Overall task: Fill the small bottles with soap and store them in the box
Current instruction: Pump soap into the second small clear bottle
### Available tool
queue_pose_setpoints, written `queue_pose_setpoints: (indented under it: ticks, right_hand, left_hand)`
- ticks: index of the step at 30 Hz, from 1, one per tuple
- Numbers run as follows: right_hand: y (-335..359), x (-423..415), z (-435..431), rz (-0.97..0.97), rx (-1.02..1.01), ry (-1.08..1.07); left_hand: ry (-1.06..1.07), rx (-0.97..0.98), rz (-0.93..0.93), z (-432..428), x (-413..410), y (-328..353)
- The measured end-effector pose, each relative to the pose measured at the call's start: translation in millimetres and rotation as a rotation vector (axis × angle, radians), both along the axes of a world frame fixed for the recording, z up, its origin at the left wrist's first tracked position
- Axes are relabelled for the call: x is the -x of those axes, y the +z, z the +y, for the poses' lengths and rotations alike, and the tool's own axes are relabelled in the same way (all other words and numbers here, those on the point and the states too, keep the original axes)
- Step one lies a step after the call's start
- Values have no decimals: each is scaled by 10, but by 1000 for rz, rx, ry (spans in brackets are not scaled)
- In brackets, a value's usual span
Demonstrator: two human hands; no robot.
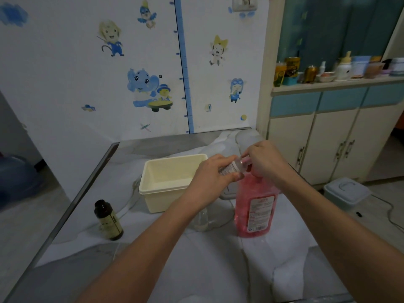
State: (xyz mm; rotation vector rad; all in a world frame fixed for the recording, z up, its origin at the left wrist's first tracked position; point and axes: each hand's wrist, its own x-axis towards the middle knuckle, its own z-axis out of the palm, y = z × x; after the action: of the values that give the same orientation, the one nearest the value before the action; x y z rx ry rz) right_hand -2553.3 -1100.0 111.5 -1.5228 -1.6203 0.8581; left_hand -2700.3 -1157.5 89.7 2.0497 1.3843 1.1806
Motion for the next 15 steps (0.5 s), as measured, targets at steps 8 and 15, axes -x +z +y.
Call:
queue_pose_setpoints:
  ticks: [8,15]
  right_hand:
    - [-20,-25,64,94,-14,-16]
    - [-95,-16,67,48,8,-32]
  left_hand:
    - [1,6,-2,17,5,56]
    - [8,8,-8,26,-7,-38]
